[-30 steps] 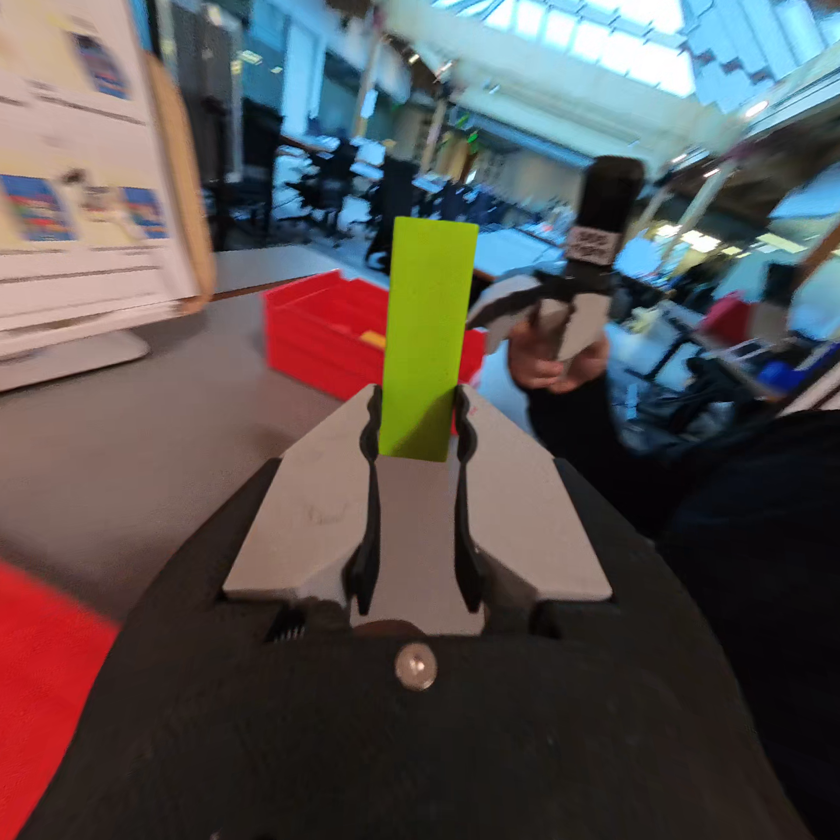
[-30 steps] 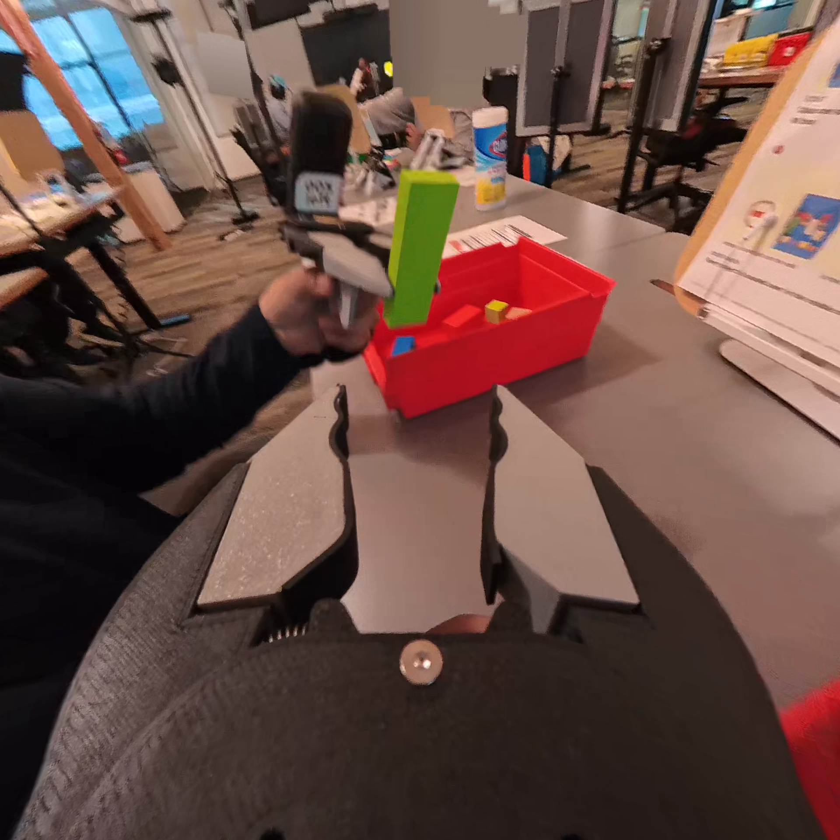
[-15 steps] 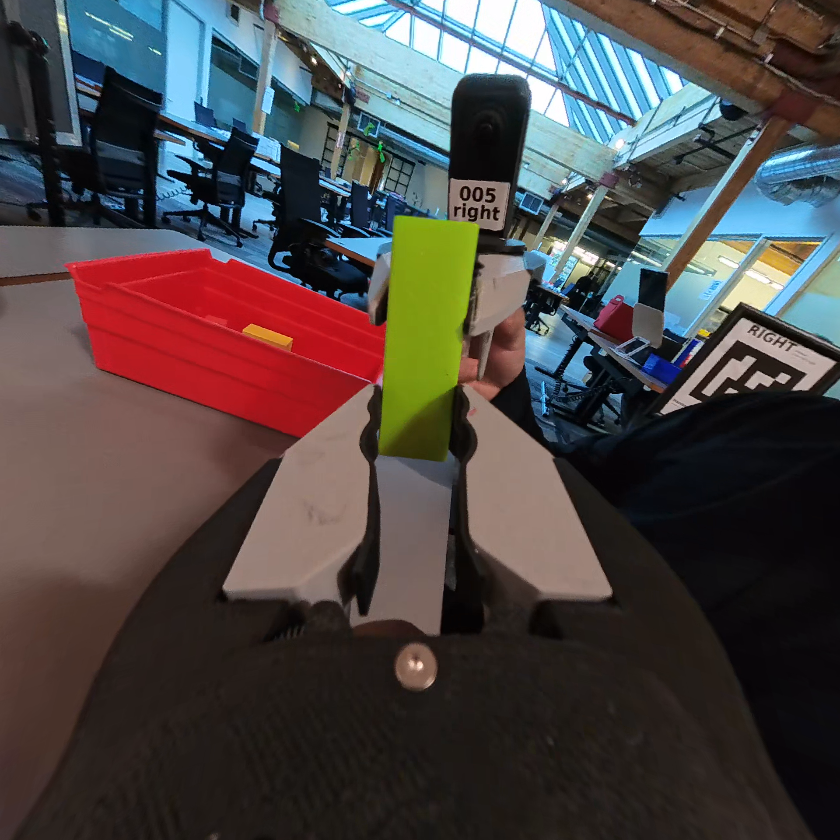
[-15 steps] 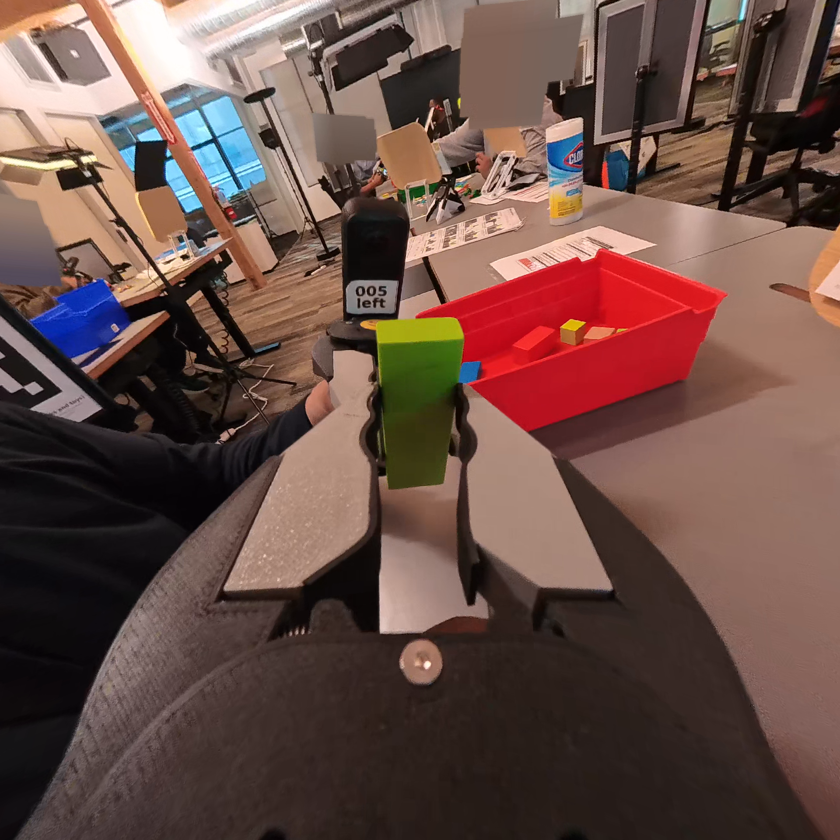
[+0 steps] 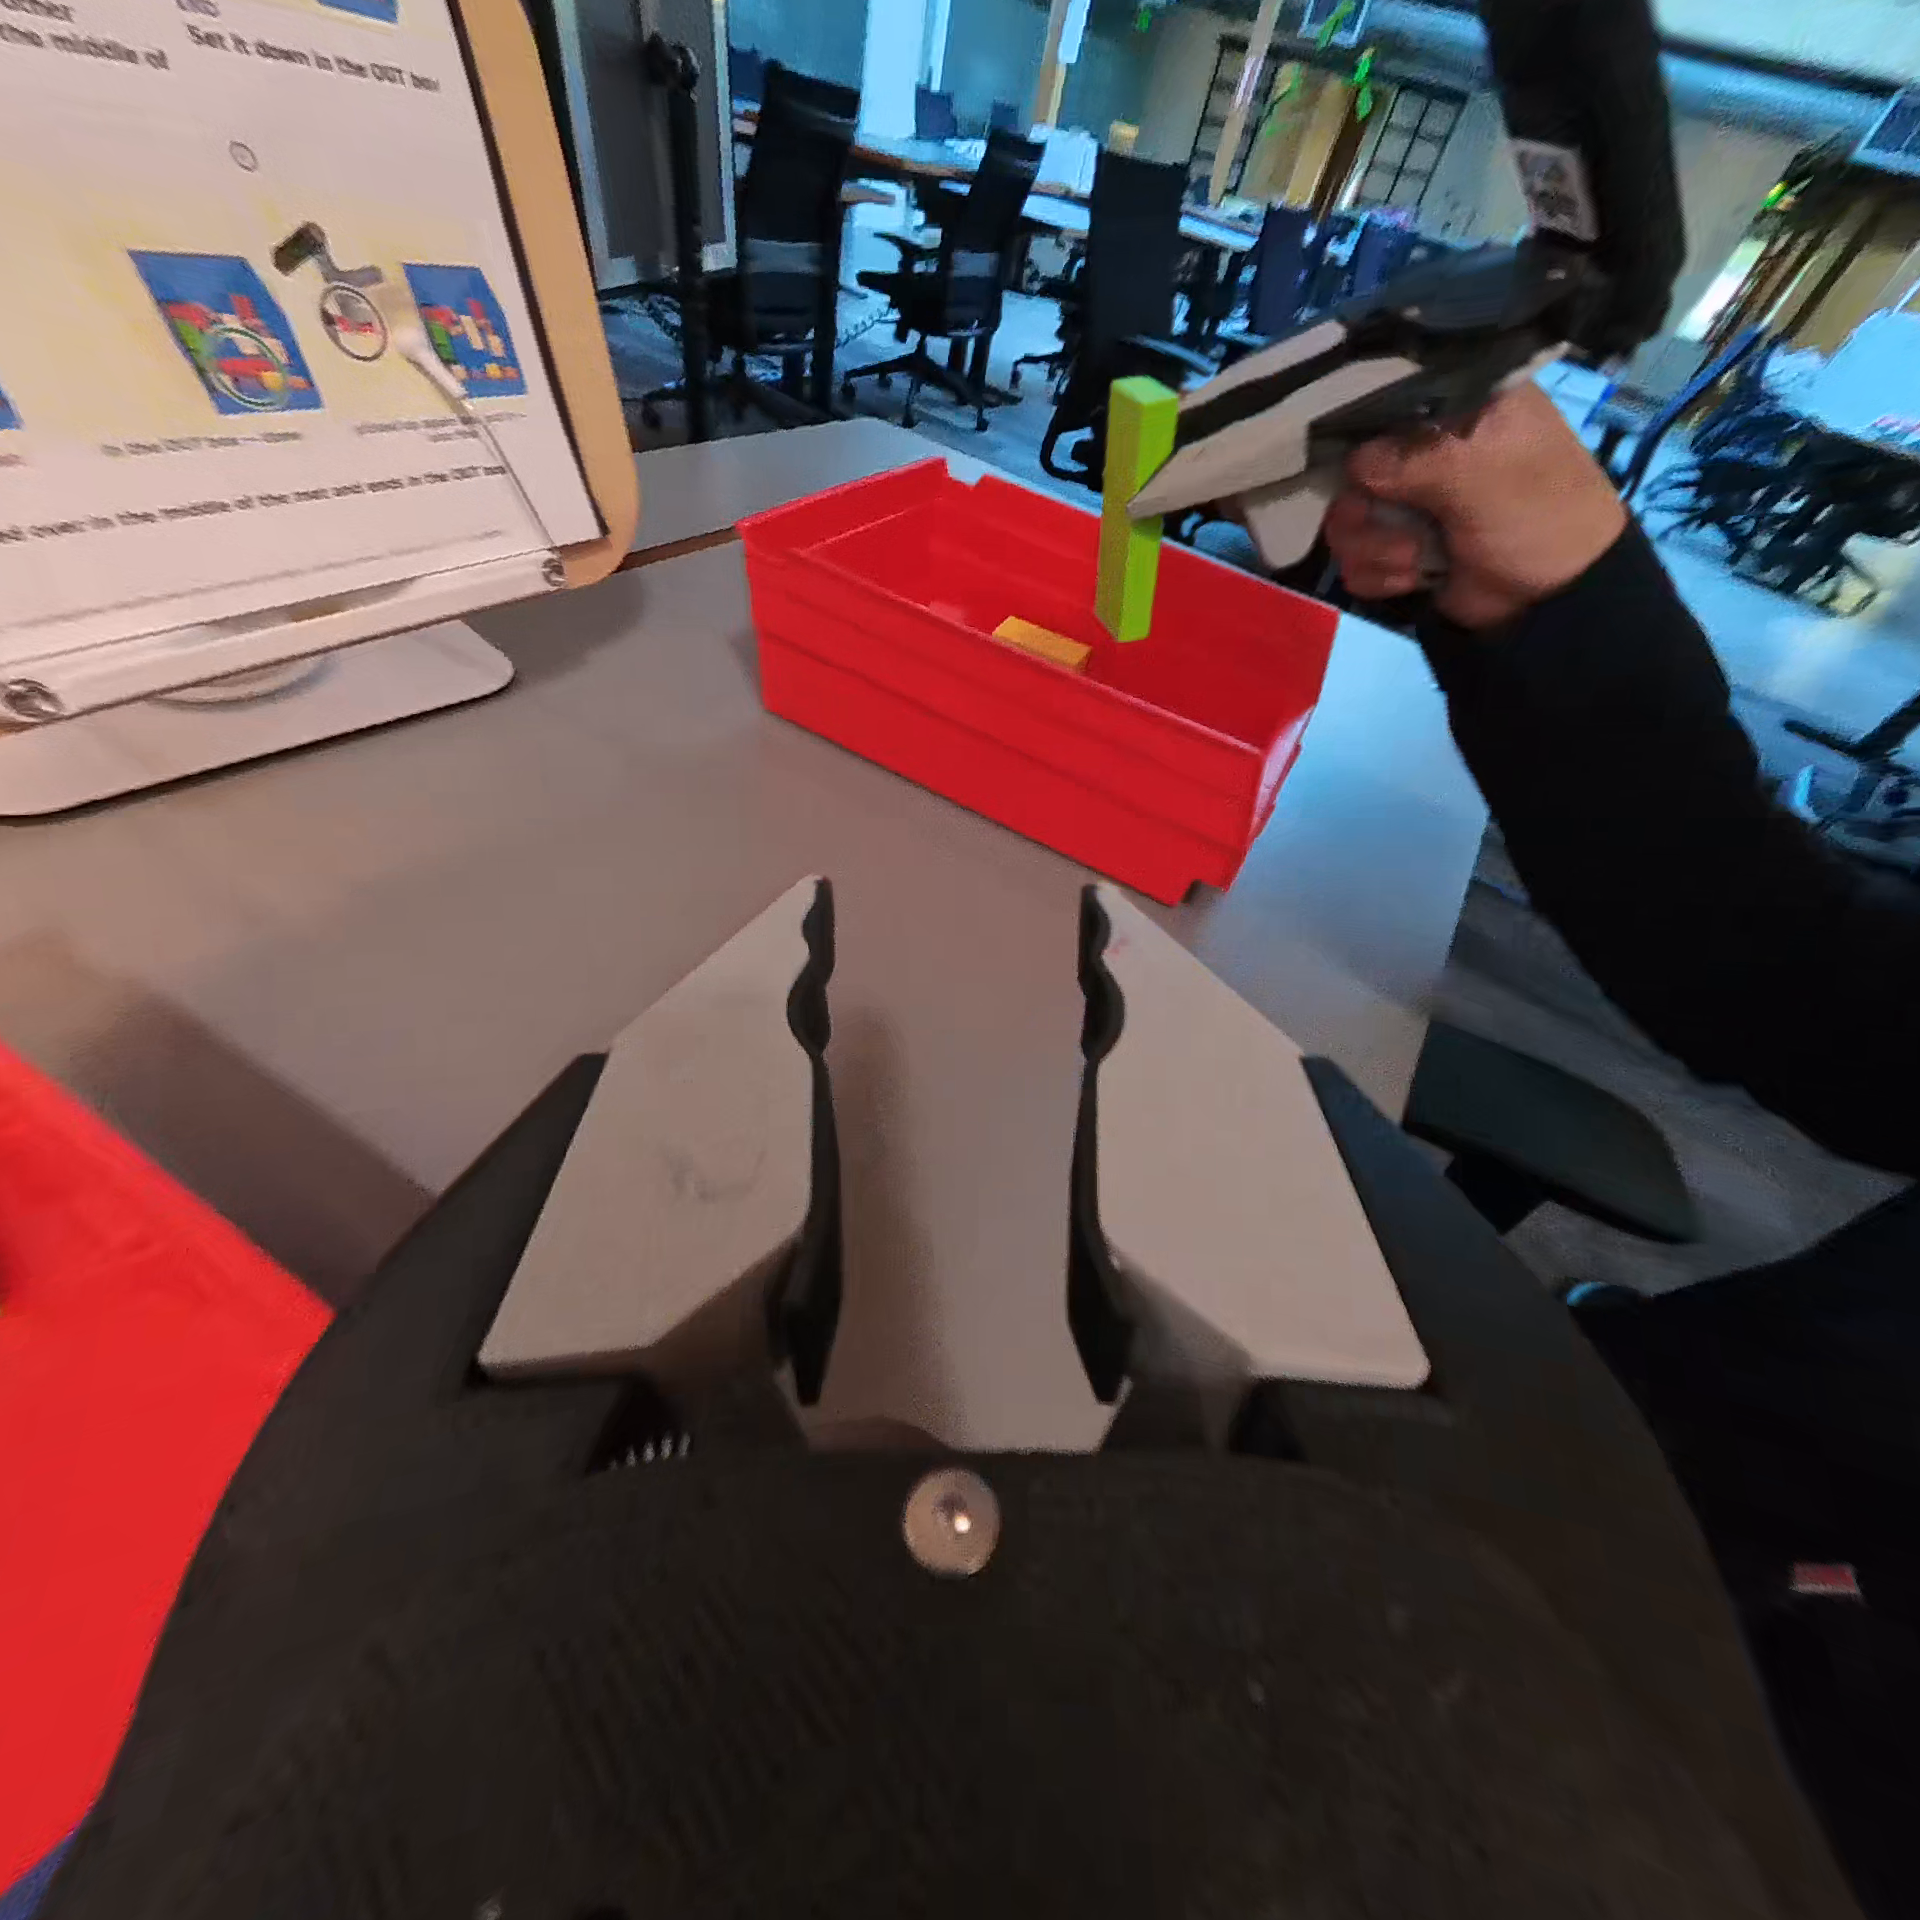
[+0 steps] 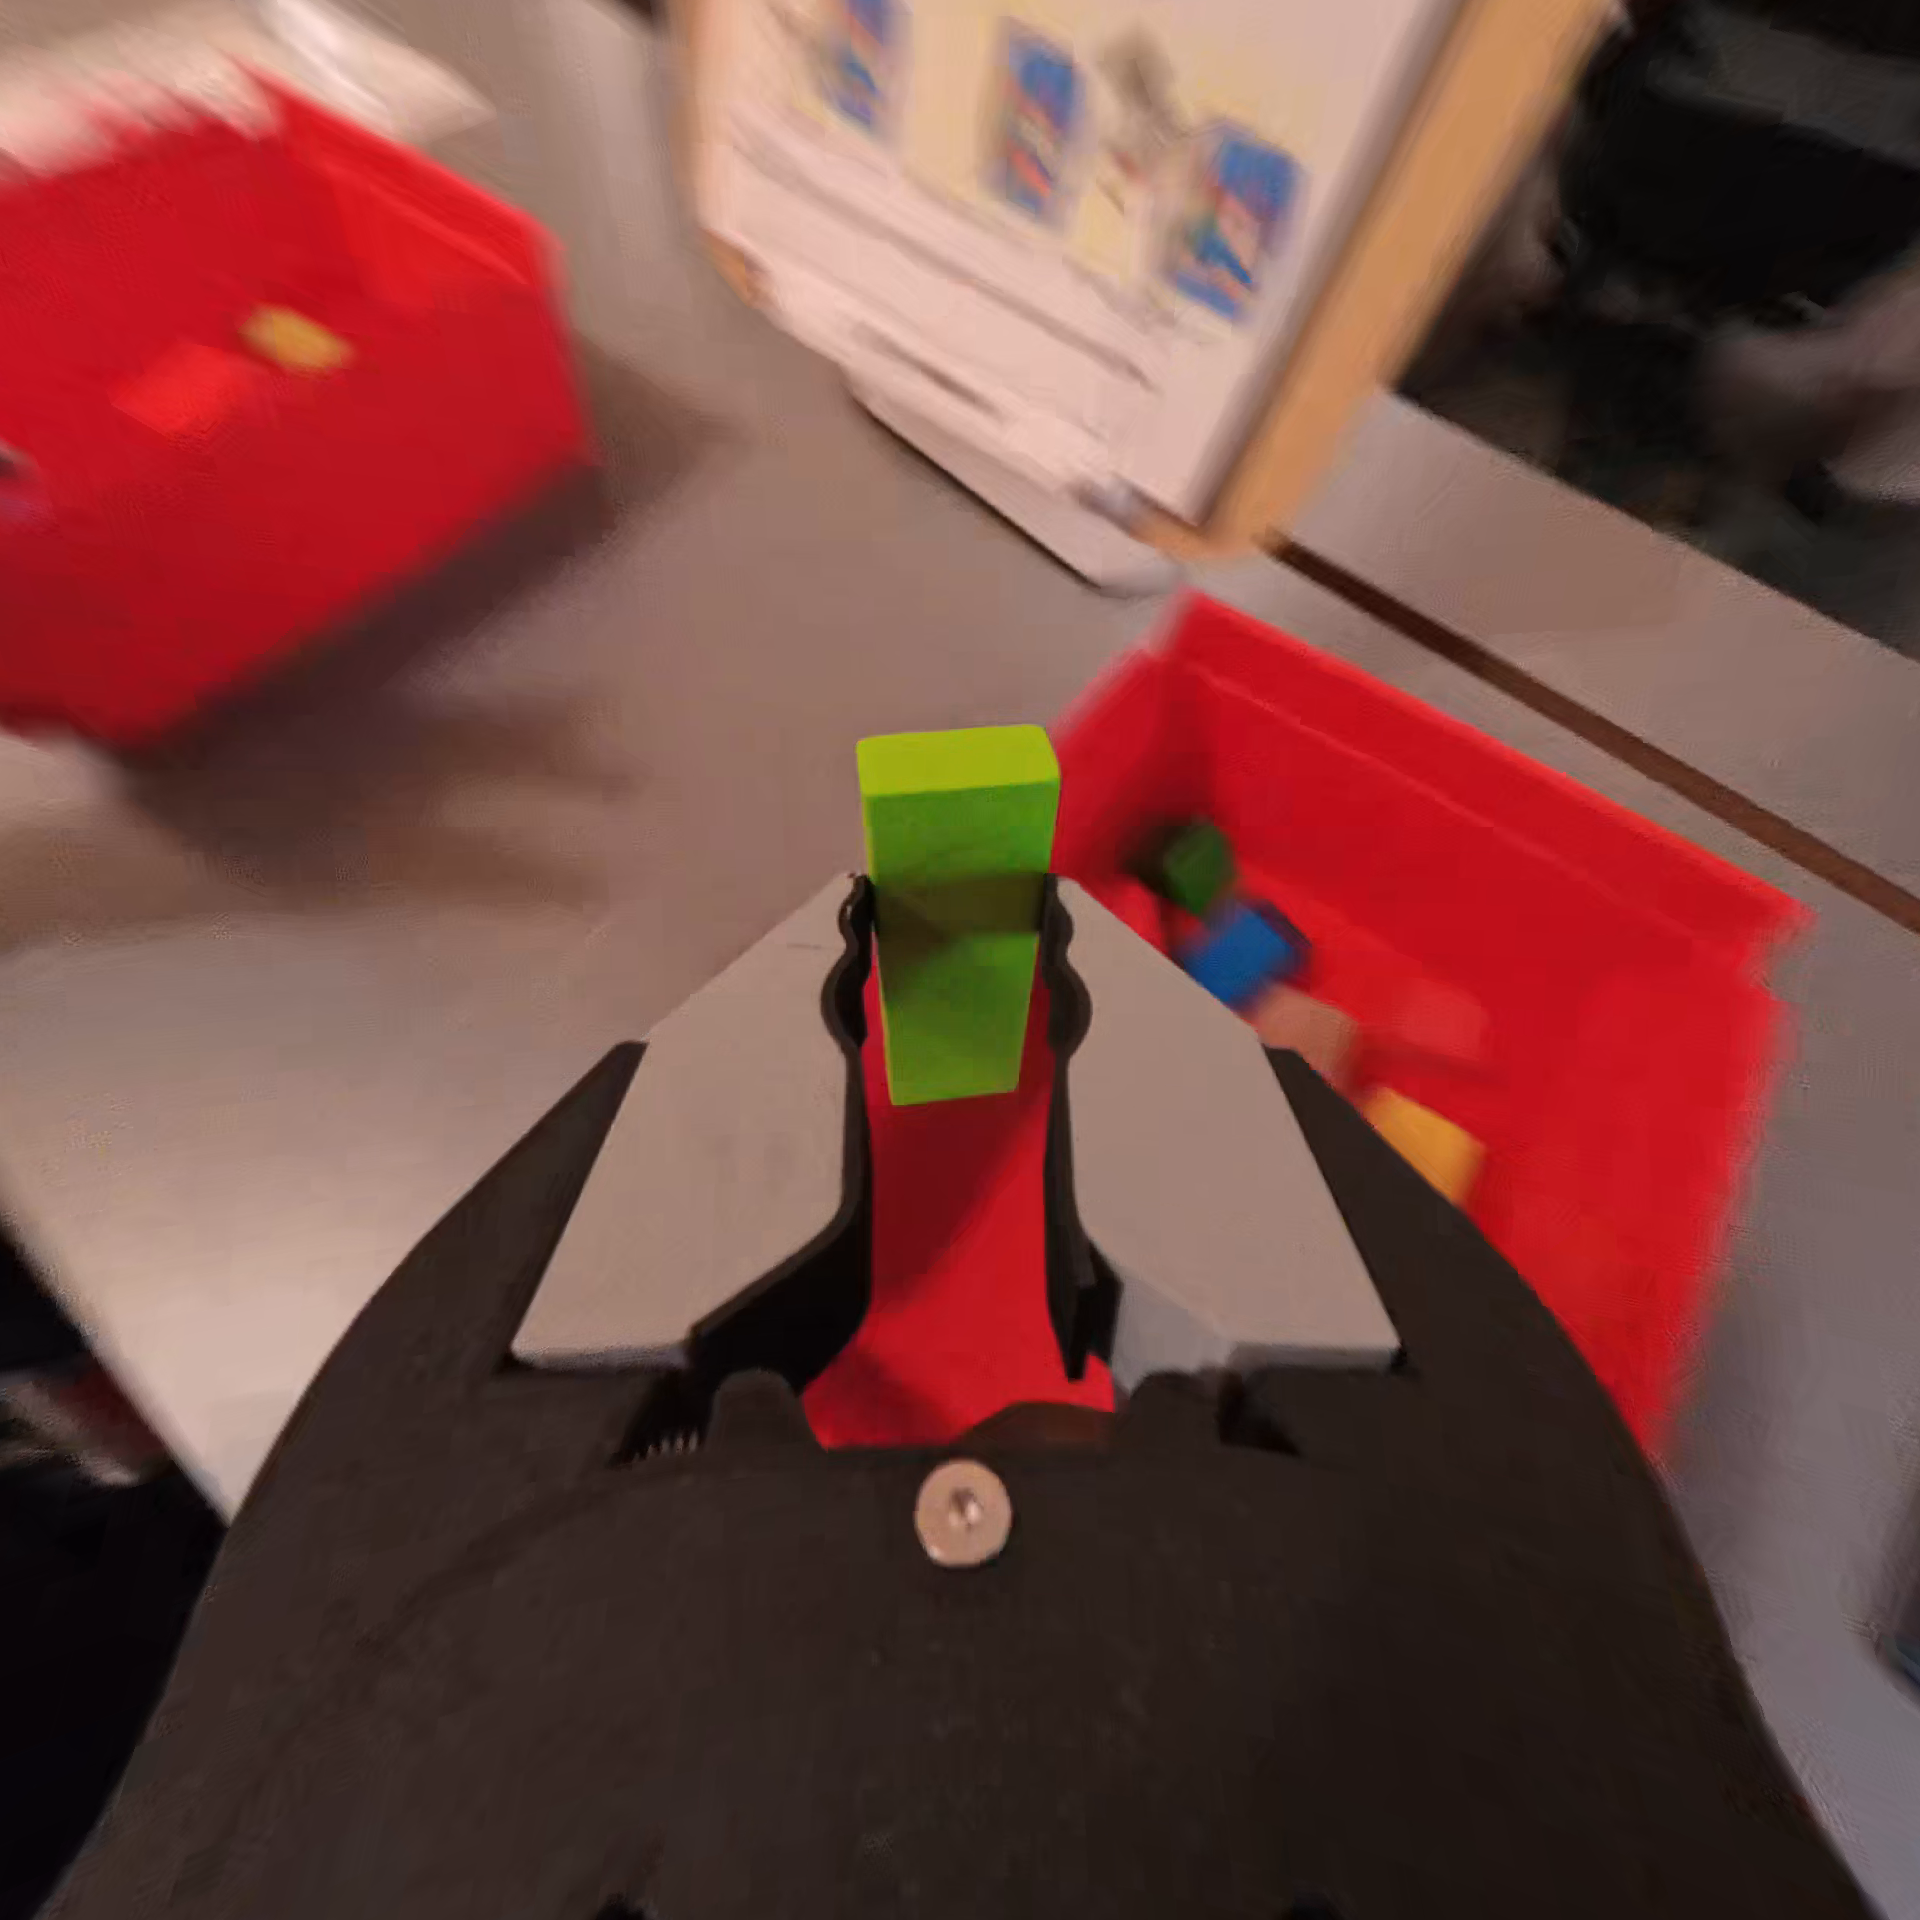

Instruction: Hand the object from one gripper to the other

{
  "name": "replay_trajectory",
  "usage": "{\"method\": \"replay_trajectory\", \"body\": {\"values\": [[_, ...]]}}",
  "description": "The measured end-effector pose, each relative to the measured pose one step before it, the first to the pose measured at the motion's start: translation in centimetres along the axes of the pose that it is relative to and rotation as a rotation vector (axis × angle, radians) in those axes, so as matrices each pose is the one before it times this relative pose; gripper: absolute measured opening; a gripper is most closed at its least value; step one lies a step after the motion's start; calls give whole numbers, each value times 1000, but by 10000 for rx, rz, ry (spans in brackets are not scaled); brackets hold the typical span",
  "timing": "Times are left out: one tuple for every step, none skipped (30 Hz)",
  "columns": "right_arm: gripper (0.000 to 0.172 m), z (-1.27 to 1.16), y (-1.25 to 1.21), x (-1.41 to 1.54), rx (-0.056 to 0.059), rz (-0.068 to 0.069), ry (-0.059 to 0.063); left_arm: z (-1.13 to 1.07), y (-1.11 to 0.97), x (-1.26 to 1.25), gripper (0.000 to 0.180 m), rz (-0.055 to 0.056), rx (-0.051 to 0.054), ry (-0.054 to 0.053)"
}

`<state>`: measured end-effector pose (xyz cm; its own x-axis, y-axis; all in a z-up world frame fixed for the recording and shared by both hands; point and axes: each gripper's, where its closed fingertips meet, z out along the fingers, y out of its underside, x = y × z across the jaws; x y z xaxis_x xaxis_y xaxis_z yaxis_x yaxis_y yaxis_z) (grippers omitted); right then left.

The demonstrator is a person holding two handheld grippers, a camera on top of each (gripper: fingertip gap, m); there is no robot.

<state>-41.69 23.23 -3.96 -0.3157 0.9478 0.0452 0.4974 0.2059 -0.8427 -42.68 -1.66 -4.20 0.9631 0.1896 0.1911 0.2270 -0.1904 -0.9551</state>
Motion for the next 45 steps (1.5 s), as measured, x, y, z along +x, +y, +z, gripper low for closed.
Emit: {"method": "replay_trajectory", "body": {"values": [[29,190,1570,2342,-858,-70,702,-398,-245,-155,43,125,-47,-53],[29,592,1603,1564,-862,-96,382,-416,-416,-88,43,74,93,-48],[30,894,1526,972,-842,-167,200,-402,-488,-62,43,50,192,-65],[30,1135,1458,726,-863,-203,191,-323,-383,-10,42,44,191,-50],[29,1301,1341,628,-863,-225,248,-233,-169,56,41,56,94,-10],[30,1339,1110,461,-787,-183,218,-147,5,34,40,49,-3,-20],[30,1283,876,259,-695,-76,76,-88,118,-26,40,37,-63,-57],[30,1145,587,86,-551,0,-50,-83,139,-95,40,43,-73,-97],[30,953,370,-49,-438,-16,-128,-99,115,-88,40,58,-57,-103],[30,769,243,-103,-383,-93,-140,-110,101,-38,40,65,-51,-76],[30,591,95,-86,-310,-137,-101,-130,57,10,39,59,-29,-48],[30,462,16,-30,-267,-119,-57,-124,18,3,38,56,-1,-30],[30,364,-87,34,-217,-88,-25,-126,-3,-48,38,40,12,-44],[30,305,-158,125,-162,-69,27,-113,-9,-105,37,14,8,-49],[30,235,-143,177,-146,-50,53,-115,-5,-134,37,-3,0,-34],[30,195,-149,180,-108,-25,43,-121,-30,-166,37,-23,11,-43],[30,163,-187,122,-50,-5,16,-152,-68,-170,37,-29,36,-40],[30,154,-211,67,7,12,-21,-188,-78,-173,37,-28,41,-35],[30,170,-176,-18,35,36,-66,-218,-32,-231,37,-14,8,-60],[30,189,-65,-98,19,58,-123,-278,11,-359,37,-4,-21,-115],[30,16,-126,-6,99,105,-100,-353,34,-465,38,-8,-29,-162],[33,-102,-28,-47,84,86,-106,-436,131,-608,39,-10,-81,-212],[40,-188,6,24,97,75,-16,-552,233,-792,41,9,-144,-288],[46,-355,56,201,127,81,157,-710,243,-1042,42,27,-136,-406],[47,-550,60,310,169,59,275,-914,219,-1286,43,18,-100,-515],[47,-734,52,225,215,26,291,-1070,164,-1447,44,-35,-41,-562],[47,-920,-57,69,311,22,230,-1144,151,-1519,44,-101,-12,-536],[47,-1100,-229,-202,438,39,104,-1154,252,-1619,44,-158,-56,-543],[47,-1225,-407,-489,549,62,-52,-1087,370,-1741,45,-204,-105,-590],[47,-1305,-591,-824,643,48,-205,-912,439,-1675,46,-190,-129,-547],[46,-1333,-764,-1076,729,13,-298,-638,484,-1454,46,-125,-168,-432],[44,-1254,-937,-1262,784,-7,-314,-305,508,-1133,46,-31,-238,-269],[41,-1087,-1030,-1458,778,-88,-315,45,526,-808,46,88,-311,-94],[38,-835,-999,-1677,687,-240,-337,365,636,-657,45,176,-499,9],[36,-574,-828,-1694,503,-353,-305,577,697,-843,45,125,-685,-72],[36,-393,-683,-1473,328,-362,-204,737,618,-762,46,77,-792,-29],[37,-271,-607,-1235,215,-316,-136,782,421,-499,47,170,-803,101],[39,-242,-618,-1072,191,-251,-132,788,182,-494,47,258,-747,48],[40,-245,-709,-956,227,-163,-161,842,28,-782,47,222,-701,-166],[41,-247,-754,-864,245,-82,-198,978,136,-853,47,118,-771,-237],[42,-218,-707,-753,225,-53,-203,1090,249,-558,48,-23,-858,-71],[43,-197,-666,-547,200,-72,-111,1114,25,-328,50,-220,-716,36],[44,-197,-651,-322,198,-100,-3,1043,-229,-106,50,-363,-516,148],[44,-227,-618,-210,191,-76,22,923,-383,-30,49,-422,-364,191],[44,-226,-575,-220,186,-27,-15,823,-491,-442,43,-534,-226,-109]]}}
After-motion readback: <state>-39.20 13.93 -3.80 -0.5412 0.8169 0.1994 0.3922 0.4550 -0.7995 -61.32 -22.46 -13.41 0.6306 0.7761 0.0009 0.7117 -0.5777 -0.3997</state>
